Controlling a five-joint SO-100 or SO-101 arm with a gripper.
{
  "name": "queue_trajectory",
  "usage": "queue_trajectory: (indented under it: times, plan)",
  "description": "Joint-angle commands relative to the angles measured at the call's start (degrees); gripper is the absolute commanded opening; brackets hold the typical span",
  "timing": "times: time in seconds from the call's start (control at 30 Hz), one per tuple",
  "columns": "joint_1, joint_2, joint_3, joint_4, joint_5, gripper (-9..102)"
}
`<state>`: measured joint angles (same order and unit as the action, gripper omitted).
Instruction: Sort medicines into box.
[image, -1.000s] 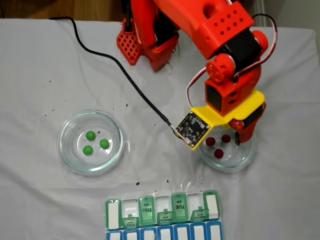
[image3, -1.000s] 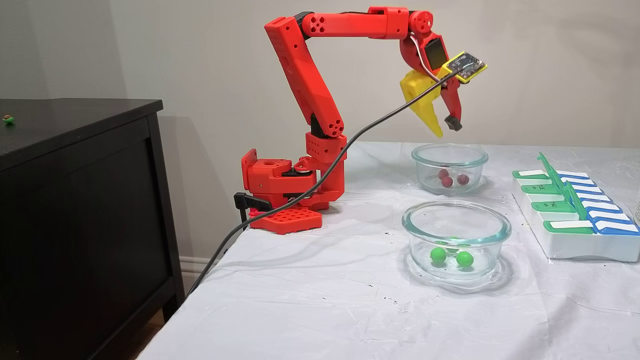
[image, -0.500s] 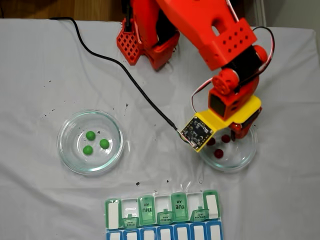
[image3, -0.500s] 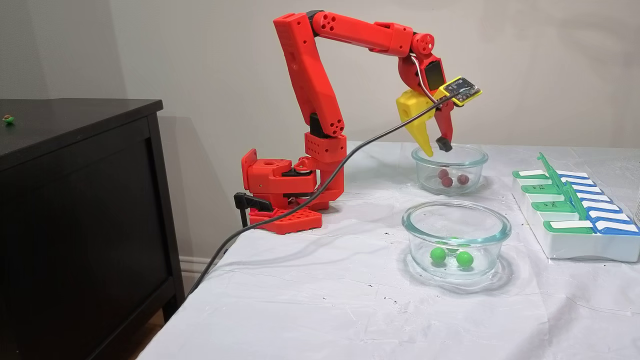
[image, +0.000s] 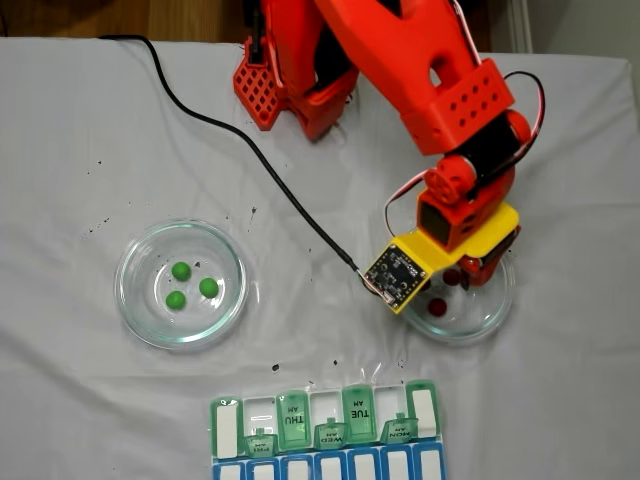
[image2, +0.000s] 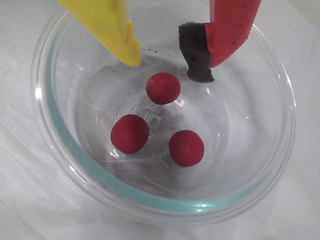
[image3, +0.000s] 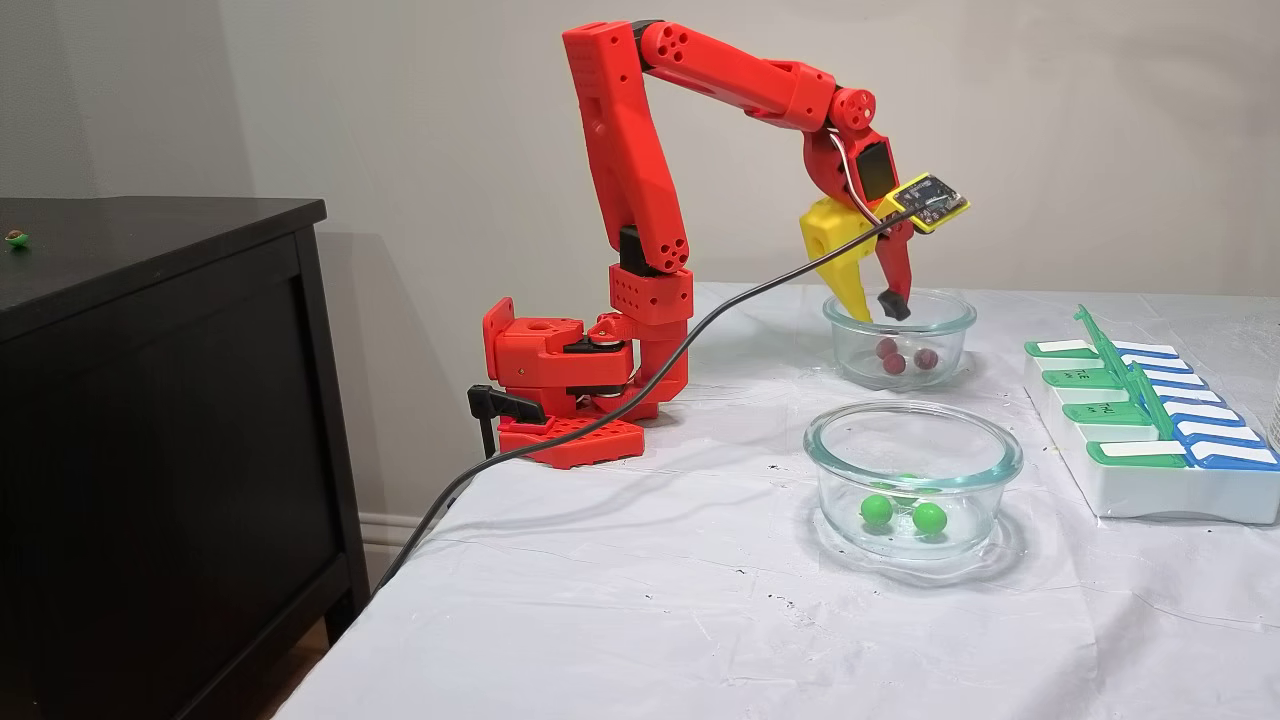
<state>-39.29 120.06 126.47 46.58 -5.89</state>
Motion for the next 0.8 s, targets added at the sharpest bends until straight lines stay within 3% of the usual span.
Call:
queue_trajectory:
  times: [0.0, 0.77]
  plan:
    - [-0.6, -0.3, -1.8, -1.5, 0.6, 17]
    - [-1.9, -7.0, -0.1, -6.5, 1.8, 16]
